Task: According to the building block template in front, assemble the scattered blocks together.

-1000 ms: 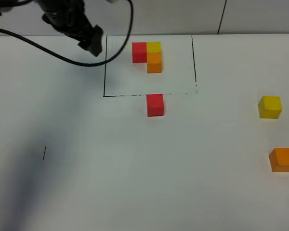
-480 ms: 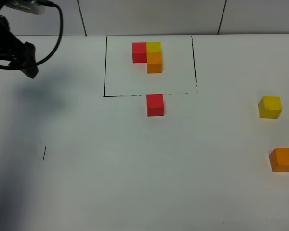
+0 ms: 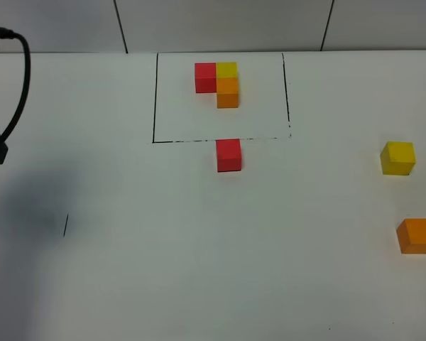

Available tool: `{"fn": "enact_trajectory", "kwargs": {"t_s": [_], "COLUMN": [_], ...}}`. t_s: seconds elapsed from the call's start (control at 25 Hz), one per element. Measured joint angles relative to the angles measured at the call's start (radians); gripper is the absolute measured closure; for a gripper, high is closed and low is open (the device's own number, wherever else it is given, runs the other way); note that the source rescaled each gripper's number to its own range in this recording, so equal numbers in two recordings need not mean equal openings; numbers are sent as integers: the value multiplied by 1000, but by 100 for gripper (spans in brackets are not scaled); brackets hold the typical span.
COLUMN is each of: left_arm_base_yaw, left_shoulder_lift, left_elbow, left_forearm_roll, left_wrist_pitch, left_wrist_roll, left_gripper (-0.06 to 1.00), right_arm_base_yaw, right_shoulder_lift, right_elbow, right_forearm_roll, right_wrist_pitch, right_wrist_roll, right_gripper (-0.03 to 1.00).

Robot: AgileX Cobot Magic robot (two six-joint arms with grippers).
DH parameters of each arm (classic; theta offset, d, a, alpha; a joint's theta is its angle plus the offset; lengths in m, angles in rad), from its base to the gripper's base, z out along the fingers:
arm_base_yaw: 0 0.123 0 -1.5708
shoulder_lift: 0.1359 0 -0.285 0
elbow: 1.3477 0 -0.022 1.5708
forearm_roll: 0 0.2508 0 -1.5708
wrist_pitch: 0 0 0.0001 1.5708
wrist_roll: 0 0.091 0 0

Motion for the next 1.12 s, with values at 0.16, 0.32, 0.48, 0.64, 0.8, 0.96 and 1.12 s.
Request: {"fn": "enact_trajectory", "kwargs": {"t_s": [0.16, 0.32, 0.48, 0.64, 0.8, 0.96, 1.12], "left_arm_base_yaw": [0, 0, 0, 0, 0, 0, 0], "left_shoulder_lift": [-183, -367, -538, -699, -851, -984, -1109], "left_elbow": [151, 280, 363, 415, 464, 527, 581], "left_forearm_roll": [1, -8, -41, -42, -42, -32, 14], "left_wrist_pitch": [-60, -83, -82, -81, -60, -32, -9], "left_wrist_roll": [-54, -70, -90, -92, -92, -92, -112], "left_gripper": [-4, -4, -4, -4, -4, -4, -4], "right_arm_base_yaw": [0, 0, 0, 0, 0, 0, 0], "right_shoulder_lift": [0, 0, 0, 0, 0, 0, 0], "right_elbow": [0, 0, 0, 0, 0, 0, 0], "right_forearm_roll": [0, 0, 0, 0, 0, 0, 0], "right_wrist_pitch": [0, 0, 0, 0, 0, 0, 0], "right_wrist_roll": [0, 0, 0, 0, 0, 0, 0], "right_gripper": [22, 22, 22, 22, 22, 22, 22]}}
